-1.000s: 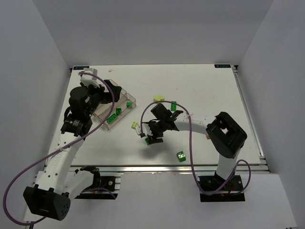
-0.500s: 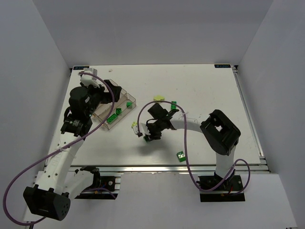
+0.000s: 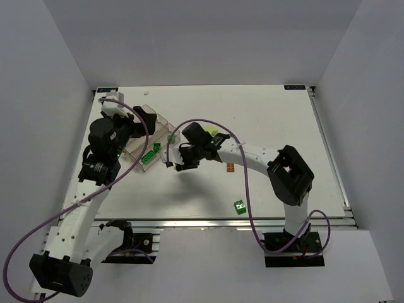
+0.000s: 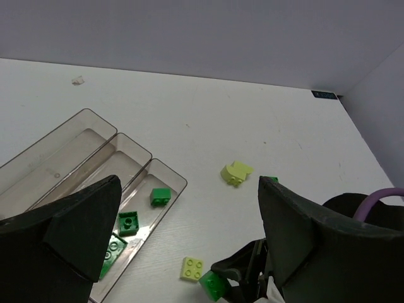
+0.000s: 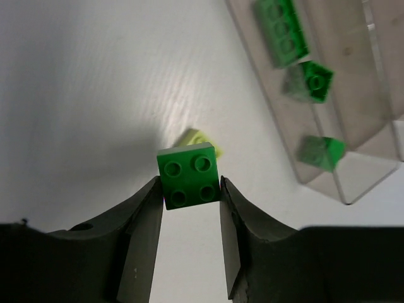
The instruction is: Sort the legos into containers by color
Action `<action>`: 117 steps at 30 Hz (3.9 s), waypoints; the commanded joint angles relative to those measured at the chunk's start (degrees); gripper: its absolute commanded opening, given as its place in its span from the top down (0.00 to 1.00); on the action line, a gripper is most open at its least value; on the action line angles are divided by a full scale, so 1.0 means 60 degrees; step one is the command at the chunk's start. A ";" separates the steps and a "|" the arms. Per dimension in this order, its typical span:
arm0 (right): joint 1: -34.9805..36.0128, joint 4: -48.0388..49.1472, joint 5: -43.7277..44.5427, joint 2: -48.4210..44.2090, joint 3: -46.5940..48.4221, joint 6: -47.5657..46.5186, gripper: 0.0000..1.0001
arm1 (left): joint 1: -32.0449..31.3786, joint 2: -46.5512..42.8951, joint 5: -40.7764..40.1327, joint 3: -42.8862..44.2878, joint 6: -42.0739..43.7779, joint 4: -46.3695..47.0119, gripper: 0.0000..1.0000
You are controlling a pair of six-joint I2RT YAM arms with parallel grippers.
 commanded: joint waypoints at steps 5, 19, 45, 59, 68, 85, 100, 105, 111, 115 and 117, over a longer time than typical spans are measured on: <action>0.0521 0.1154 0.2699 0.0673 0.1417 -0.0217 0.97 | 0.0013 -0.0537 -0.1850 -0.0050 -0.0145 0.0042 0.02; 0.0697 0.2489 0.4314 0.2211 0.3366 -0.0510 0.97 | 0.0013 -0.0611 -0.2087 -0.0123 -0.0160 0.0071 0.02; 0.0814 0.3045 0.4768 0.2770 0.3809 -0.0730 0.35 | -0.0001 -0.0625 -0.1998 -0.0152 -0.0131 0.0115 0.02; -0.1205 0.4143 0.3773 -0.1375 -0.0908 0.3718 0.11 | -0.0001 -0.0714 -0.1852 -0.0137 -0.0175 0.0130 0.02; -0.3404 0.2900 0.6263 -0.0660 -0.0545 0.9343 0.11 | -0.0002 -0.0684 -0.1618 -0.0108 -0.0189 0.0159 0.02; -0.4035 0.1888 0.6160 0.1171 0.0364 1.1574 0.22 | -0.0002 -0.0669 -0.1486 -0.0137 -0.0160 0.0188 0.02; -0.4240 0.2064 0.5546 0.1289 -0.0280 1.1867 0.33 | -0.0001 -0.0611 -0.1413 -0.0152 -0.0145 0.0203 0.02; -0.4240 0.2108 0.5355 0.1231 -0.0573 1.1999 0.36 | -0.0002 -0.0625 -0.1398 -0.0152 -0.0160 0.0218 0.02; -0.4240 0.2386 0.5486 0.1041 -0.1026 1.2043 0.41 | 0.0013 -0.0625 -0.1398 -0.0152 -0.0160 0.0218 0.02; -0.4240 0.2606 0.5399 0.0850 -0.1378 1.2102 0.49 | -0.0002 -0.0611 -0.1383 -0.0167 -0.0145 0.0218 0.02; -0.4240 0.2635 0.5413 0.0820 -0.1423 1.2102 0.52 | -0.0002 -0.0625 -0.1383 -0.0152 -0.0145 0.0232 0.02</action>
